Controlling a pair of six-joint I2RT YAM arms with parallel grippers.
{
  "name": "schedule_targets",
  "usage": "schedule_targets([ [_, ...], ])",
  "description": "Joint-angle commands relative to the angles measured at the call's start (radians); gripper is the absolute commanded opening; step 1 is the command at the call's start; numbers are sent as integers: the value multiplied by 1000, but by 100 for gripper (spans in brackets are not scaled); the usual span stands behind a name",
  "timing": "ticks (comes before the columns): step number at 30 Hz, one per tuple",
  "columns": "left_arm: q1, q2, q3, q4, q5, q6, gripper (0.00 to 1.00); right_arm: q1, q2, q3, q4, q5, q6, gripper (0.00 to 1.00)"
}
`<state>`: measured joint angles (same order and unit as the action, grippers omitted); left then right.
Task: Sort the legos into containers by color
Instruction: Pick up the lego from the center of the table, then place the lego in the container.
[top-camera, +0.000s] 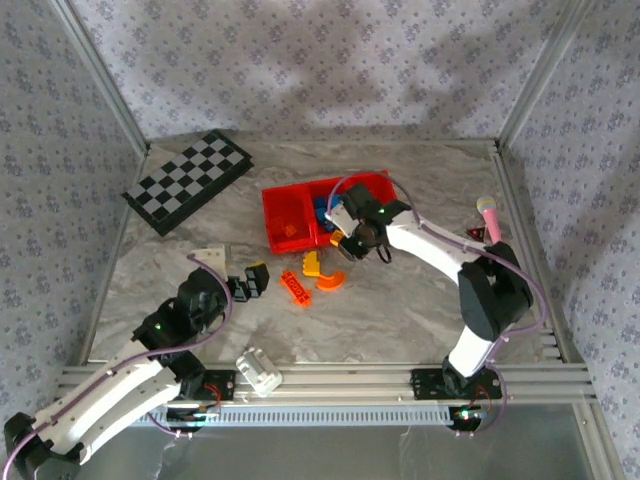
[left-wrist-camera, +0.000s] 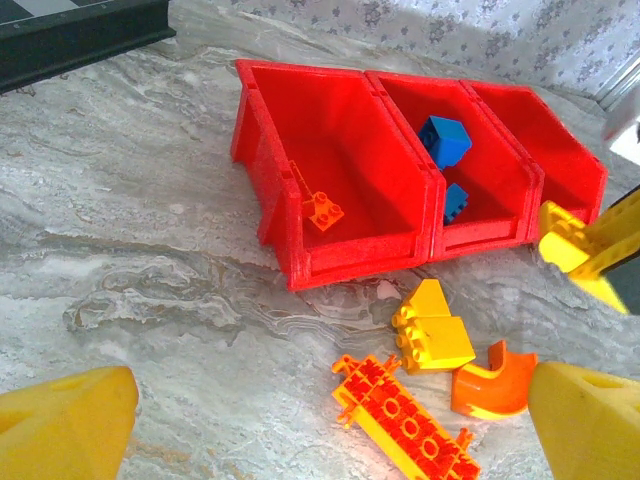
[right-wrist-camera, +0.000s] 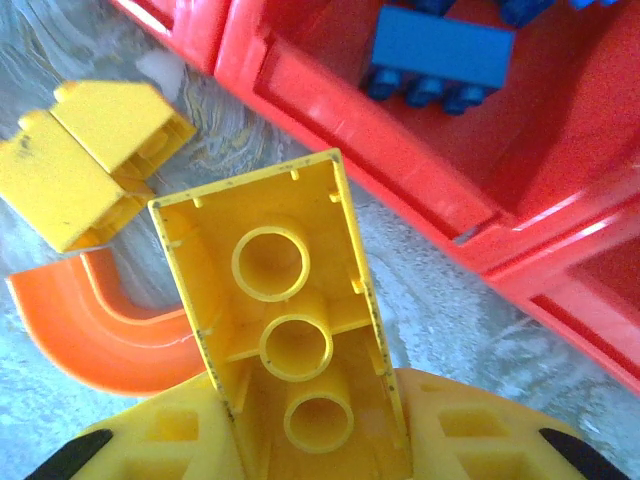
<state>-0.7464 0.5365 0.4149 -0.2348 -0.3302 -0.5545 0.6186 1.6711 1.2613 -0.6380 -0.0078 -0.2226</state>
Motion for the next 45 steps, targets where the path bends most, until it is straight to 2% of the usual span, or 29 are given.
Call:
schedule_targets([
  [1,-1,-9,-1,15,-10,-16,100,-49,-61,41,-52,-35,35,34],
  [6,-1,-7,2,15,-7,-16,100,-154,-61,126,-87,3,45,35],
  [10,-1,-7,-7,16,-9,-34,100,-210,28,243,-157,72,35,35],
  [14,-1,-7,-16,17,-1,-51,100,-263,137,354,-177,53,58,34],
  [20,0,-7,-6,-3,15,-42,100,-284,329,541,-239,64,74,34],
  [26,-1,3,10,-23,47,-10,100,-291,457,674,-293,48,80,35],
  [34,-1,36,16,2,72,12,100,-299,512,708,-314,33,104,37],
  [40,-5,36,15,49,165,54,100,-301,520,702,-345,17,120,46],
  [45,-10,48,14,44,147,56,100,-301,504,698,-343,5,145,51],
])
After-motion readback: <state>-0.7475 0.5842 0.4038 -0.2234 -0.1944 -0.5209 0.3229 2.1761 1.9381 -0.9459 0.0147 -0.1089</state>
